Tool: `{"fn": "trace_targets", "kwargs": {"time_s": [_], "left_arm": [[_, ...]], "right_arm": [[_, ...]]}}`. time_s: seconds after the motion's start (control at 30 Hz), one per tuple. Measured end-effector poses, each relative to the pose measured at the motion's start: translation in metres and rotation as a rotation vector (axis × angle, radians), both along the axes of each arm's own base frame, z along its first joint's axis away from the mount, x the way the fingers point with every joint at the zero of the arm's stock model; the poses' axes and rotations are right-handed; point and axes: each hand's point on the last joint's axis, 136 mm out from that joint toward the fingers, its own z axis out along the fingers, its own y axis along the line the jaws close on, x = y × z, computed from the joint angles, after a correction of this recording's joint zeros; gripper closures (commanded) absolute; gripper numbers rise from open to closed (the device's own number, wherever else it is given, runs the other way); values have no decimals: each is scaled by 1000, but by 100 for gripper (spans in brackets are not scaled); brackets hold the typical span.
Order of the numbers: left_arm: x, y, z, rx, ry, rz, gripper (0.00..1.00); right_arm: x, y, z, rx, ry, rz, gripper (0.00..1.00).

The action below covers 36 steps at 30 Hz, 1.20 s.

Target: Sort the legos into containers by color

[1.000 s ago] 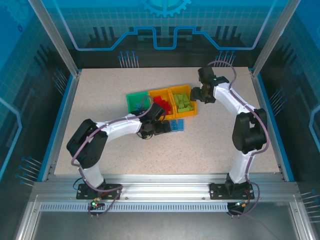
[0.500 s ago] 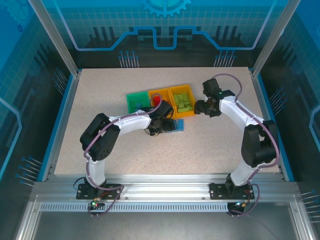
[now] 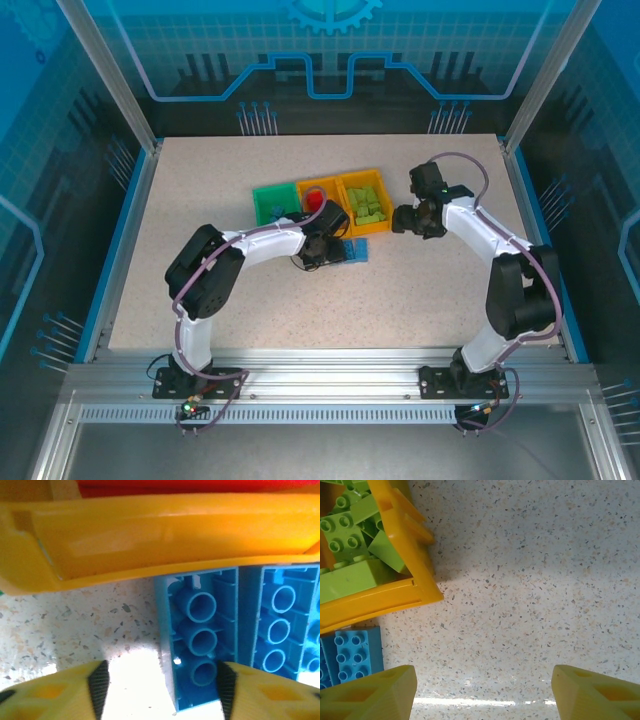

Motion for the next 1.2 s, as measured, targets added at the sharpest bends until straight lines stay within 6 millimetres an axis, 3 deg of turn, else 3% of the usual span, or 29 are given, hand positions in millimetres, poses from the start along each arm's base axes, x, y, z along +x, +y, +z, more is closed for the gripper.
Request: {"fn": "trace_targets", "kwargs": {"time_s": [0.23, 0.43, 0.7, 0.83, 1.0, 1.2], "left_arm": [[-5, 6, -2, 15, 10, 4, 49], [-23, 24, 1, 48, 27, 9, 48], [-25, 30, 32, 29, -23, 16, 44], [-24, 31, 43, 19, -51, 20, 34], [-25, 32, 36, 32, -30, 27, 31], [-28, 34, 7, 79, 33, 34, 31]], "right_arm": [[-3, -1, -1, -1, 2, 0, 27], [-4, -1, -2, -1, 7, 0, 28], [-5, 0, -3, 2, 9, 1, 27], [-4, 0, -3, 5, 6, -5, 27], [-4, 0, -3, 6, 5, -6, 27], [-4, 0, -3, 7, 5, -9, 27]]}}
